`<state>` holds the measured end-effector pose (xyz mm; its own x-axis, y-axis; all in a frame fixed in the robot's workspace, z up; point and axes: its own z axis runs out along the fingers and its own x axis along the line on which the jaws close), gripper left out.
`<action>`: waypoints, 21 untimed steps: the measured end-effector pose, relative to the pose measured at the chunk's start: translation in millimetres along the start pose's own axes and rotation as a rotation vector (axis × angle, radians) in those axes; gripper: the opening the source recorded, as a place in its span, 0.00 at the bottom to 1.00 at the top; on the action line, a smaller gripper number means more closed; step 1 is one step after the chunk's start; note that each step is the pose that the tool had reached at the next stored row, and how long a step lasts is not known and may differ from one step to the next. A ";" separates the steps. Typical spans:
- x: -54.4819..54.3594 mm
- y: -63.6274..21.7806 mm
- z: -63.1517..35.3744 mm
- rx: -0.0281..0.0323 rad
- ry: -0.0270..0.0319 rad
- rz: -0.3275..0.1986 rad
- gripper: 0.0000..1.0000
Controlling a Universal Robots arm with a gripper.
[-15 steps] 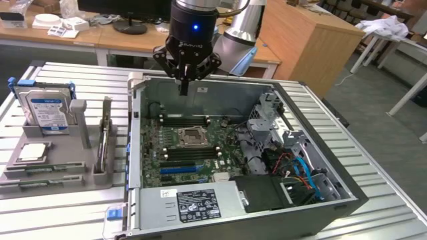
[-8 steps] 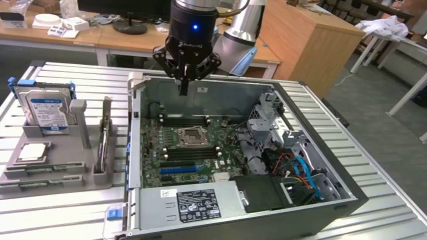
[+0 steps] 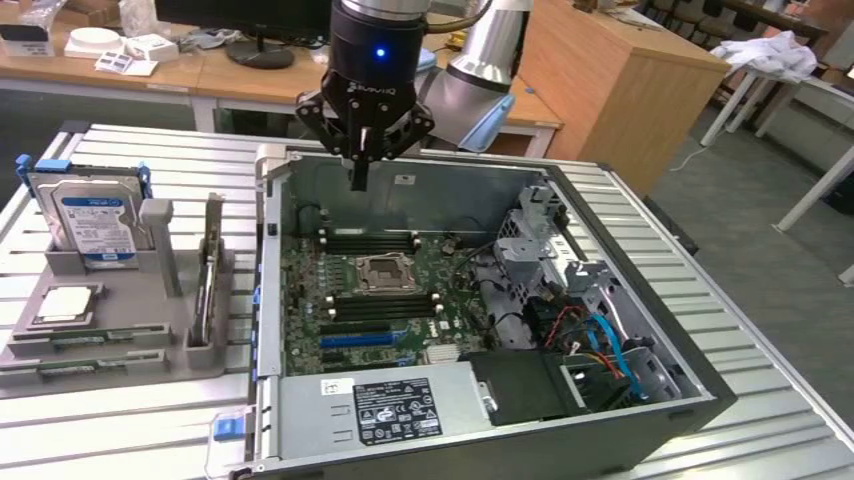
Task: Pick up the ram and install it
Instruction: 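Reach for the ram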
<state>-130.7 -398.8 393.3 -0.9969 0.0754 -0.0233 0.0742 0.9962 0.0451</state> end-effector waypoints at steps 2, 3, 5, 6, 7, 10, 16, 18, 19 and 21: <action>2.9 -0.2 -0.1 0.0000 0.0000 0.000 0.11; 4.3 -0.3 -0.1 0.0000 0.0000 0.000 0.11; 7.1 -0.5 -0.2 0.0000 0.0000 0.000 0.11; 8.5 -0.6 -0.2 0.0000 0.0001 0.000 0.11; 9.7 -0.7 -0.3 0.0000 0.0000 0.000 0.11; 13.3 -1.0 -0.4 0.0000 0.0000 0.000 0.11; 20.7 -1.6 -0.5 0.0000 0.0001 0.000 0.11; 23.6 -1.8 -0.6 0.0001 0.0001 0.000 0.11; 25.1 -1.9 -0.6 0.0001 0.0000 0.000 0.11; 28.3 -2.1 -0.7 0.0000 0.0000 0.000 0.11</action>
<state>-159.2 -398.8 393.2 -0.9969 0.0754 -0.0233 0.0742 0.9962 0.0451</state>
